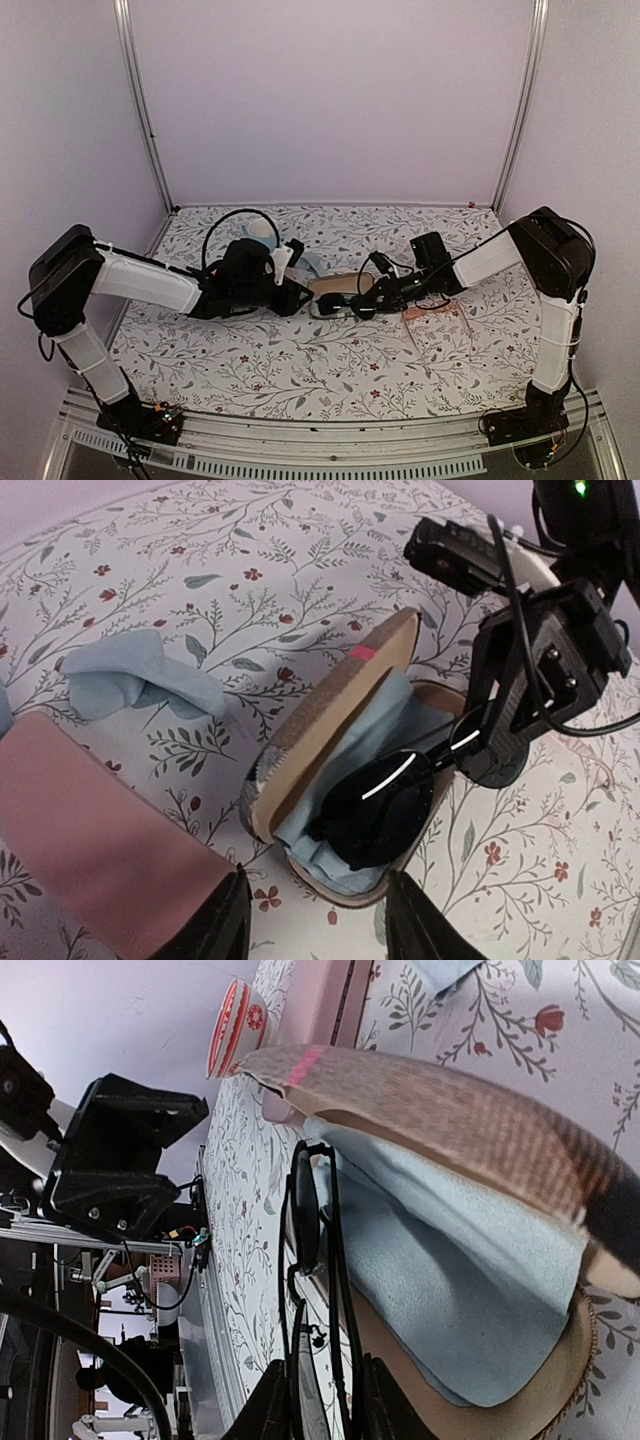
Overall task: Organize the sunglasses
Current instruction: Place the sunglasses in the sunglasses case.
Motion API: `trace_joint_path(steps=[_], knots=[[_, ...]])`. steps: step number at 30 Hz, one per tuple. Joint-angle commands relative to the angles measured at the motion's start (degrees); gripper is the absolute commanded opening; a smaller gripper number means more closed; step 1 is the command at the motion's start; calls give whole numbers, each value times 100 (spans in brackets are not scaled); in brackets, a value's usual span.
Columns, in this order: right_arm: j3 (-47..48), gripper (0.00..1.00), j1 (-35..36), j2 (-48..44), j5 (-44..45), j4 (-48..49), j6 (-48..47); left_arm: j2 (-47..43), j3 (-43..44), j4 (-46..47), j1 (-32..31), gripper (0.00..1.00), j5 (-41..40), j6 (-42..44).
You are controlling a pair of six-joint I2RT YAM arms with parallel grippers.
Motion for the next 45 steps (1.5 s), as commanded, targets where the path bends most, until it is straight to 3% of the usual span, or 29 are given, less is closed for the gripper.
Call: trace_joint_path(steps=[1,11,26,33,45], knots=[[-170,23,40,-27,-48,204,17,229,369,136,321,48,577,11],[-296,23,39,-93,-40,301,47,897,1126,114,552,52,2029,347],[-296,24,43,-219,-76,300,45,2125,2562,-726,647,51,2783,1022],[-219,24,43,-226,-105,242,28,2372,2931,-1078,651,42,3185,1263],[132,24,30,-183,-271,-197,-185,2518,3133,-1135,652,40,3729,1568]])
